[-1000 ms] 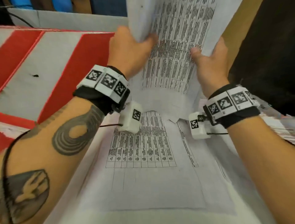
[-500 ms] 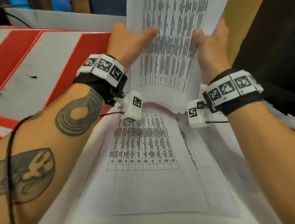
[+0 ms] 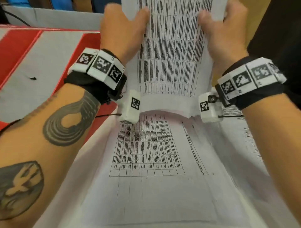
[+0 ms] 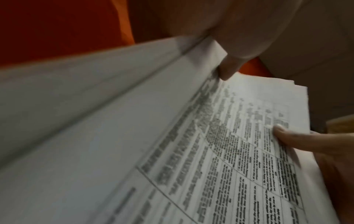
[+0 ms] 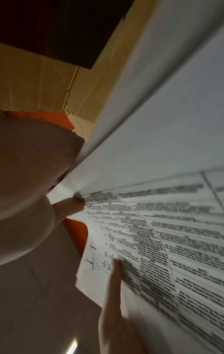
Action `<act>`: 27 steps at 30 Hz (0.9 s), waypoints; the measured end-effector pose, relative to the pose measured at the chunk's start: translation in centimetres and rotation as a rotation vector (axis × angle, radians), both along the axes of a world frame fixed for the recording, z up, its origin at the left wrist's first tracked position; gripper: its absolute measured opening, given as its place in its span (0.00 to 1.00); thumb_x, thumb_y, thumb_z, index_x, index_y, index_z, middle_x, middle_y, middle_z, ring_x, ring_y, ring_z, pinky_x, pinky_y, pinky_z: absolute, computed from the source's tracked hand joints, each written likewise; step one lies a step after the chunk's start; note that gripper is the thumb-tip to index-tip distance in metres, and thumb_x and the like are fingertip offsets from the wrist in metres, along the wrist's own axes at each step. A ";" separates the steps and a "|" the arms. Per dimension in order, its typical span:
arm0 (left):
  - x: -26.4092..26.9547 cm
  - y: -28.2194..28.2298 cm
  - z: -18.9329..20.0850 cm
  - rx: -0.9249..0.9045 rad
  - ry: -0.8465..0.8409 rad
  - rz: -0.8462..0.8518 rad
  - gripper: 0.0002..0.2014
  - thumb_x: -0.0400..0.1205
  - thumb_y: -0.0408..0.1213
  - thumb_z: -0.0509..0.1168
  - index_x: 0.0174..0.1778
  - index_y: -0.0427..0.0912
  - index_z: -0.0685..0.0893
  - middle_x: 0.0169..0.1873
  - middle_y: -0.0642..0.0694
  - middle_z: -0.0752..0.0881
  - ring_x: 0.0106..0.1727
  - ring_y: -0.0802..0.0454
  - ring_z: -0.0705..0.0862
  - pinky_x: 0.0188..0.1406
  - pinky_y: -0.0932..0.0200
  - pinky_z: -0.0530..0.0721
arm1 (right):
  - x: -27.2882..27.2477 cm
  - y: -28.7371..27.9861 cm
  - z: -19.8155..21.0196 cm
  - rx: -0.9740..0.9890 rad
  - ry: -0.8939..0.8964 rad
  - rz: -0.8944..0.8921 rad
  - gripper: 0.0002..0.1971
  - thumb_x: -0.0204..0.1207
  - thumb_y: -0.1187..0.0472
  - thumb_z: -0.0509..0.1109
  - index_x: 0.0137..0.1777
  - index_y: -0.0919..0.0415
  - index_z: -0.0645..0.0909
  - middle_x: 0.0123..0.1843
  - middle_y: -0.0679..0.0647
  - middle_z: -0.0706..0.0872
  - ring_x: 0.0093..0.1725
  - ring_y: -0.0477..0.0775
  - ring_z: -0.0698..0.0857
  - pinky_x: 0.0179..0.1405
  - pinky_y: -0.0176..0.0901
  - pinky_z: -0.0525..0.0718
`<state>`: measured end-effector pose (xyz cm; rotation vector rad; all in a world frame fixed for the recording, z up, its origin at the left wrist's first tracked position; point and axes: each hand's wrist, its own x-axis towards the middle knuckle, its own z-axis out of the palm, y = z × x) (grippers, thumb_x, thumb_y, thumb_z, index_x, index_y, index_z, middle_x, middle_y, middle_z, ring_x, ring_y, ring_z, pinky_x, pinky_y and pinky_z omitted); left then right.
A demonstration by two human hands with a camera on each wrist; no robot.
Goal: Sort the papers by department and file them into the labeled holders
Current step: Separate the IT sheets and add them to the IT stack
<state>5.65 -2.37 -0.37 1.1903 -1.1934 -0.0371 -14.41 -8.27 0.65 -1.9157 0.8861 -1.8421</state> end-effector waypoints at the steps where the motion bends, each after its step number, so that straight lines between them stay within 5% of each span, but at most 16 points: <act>1: 0.0 -0.1 -0.4 -0.009 0.022 -0.038 0.15 0.82 0.54 0.69 0.44 0.44 0.85 0.43 0.48 0.91 0.43 0.56 0.88 0.50 0.46 0.91 | 0.2 0.0 -0.4 0.015 0.011 0.023 0.14 0.80 0.53 0.70 0.61 0.59 0.83 0.59 0.54 0.91 0.58 0.52 0.90 0.61 0.54 0.89; 4: 0.1 -0.2 -4.1 0.043 0.207 -0.212 0.04 0.81 0.42 0.77 0.49 0.50 0.90 0.46 0.55 0.94 0.48 0.62 0.92 0.49 0.60 0.91 | 0.3 0.0 -3.9 0.190 0.011 0.131 0.14 0.83 0.61 0.72 0.65 0.48 0.76 0.63 0.44 0.88 0.62 0.41 0.88 0.64 0.38 0.86; 8: 0.5 0.0 -6.6 0.095 0.263 -0.233 0.14 0.77 0.39 0.81 0.57 0.42 0.91 0.49 0.54 0.94 0.51 0.60 0.93 0.49 0.66 0.89 | 0.0 -0.7 -6.3 0.334 -0.039 0.174 0.19 0.80 0.62 0.76 0.70 0.58 0.82 0.63 0.48 0.91 0.62 0.47 0.90 0.68 0.51 0.88; 12: 0.3 0.1 -3.2 0.103 0.221 -0.224 0.08 0.80 0.37 0.78 0.46 0.48 0.84 0.32 0.69 0.90 0.38 0.78 0.87 0.38 0.78 0.82 | -0.2 -0.9 -3.1 0.287 -0.138 0.194 0.16 0.82 0.66 0.73 0.69 0.61 0.83 0.61 0.49 0.92 0.58 0.46 0.92 0.61 0.42 0.90; 14: 0.8 0.0 -2.4 0.105 0.160 -0.252 0.08 0.81 0.42 0.77 0.46 0.52 0.84 0.40 0.63 0.92 0.41 0.78 0.87 0.43 0.76 0.83 | -0.7 -0.8 -2.8 0.278 -0.182 0.248 0.15 0.81 0.66 0.74 0.67 0.59 0.84 0.60 0.50 0.93 0.59 0.48 0.92 0.62 0.46 0.90; 18: 1.6 -0.9 -4.1 0.150 0.145 -0.319 0.17 0.78 0.44 0.79 0.61 0.45 0.91 0.54 0.56 0.94 0.57 0.60 0.92 0.65 0.54 0.87 | -0.9 -0.7 -4.8 0.322 -0.133 0.287 0.14 0.79 0.65 0.75 0.64 0.58 0.85 0.60 0.52 0.93 0.61 0.50 0.92 0.66 0.53 0.89; 21: 1.0 -1.4 -4.0 0.107 0.140 -0.252 0.18 0.77 0.45 0.80 0.62 0.48 0.90 0.53 0.58 0.93 0.56 0.62 0.91 0.63 0.55 0.88 | -0.3 -0.8 -4.4 0.281 -0.130 0.216 0.12 0.81 0.64 0.76 0.63 0.57 0.85 0.58 0.50 0.93 0.57 0.45 0.92 0.61 0.43 0.90; 25: 1.3 -1.6 -1.7 0.136 0.046 -0.023 0.31 0.69 0.64 0.78 0.61 0.49 0.85 0.55 0.56 0.91 0.55 0.60 0.90 0.56 0.53 0.91 | -0.4 -0.8 -2.4 0.184 -0.124 0.151 0.15 0.80 0.63 0.77 0.65 0.58 0.84 0.60 0.49 0.92 0.57 0.44 0.92 0.62 0.44 0.90; 27: 1.1 -1.4 -2.4 0.135 -0.017 -0.040 0.27 0.72 0.61 0.77 0.62 0.49 0.88 0.56 0.57 0.92 0.55 0.63 0.91 0.56 0.57 0.91 | -0.7 -0.8 -3.0 0.211 -0.119 0.161 0.16 0.80 0.63 0.77 0.66 0.56 0.84 0.61 0.49 0.91 0.59 0.45 0.91 0.63 0.45 0.90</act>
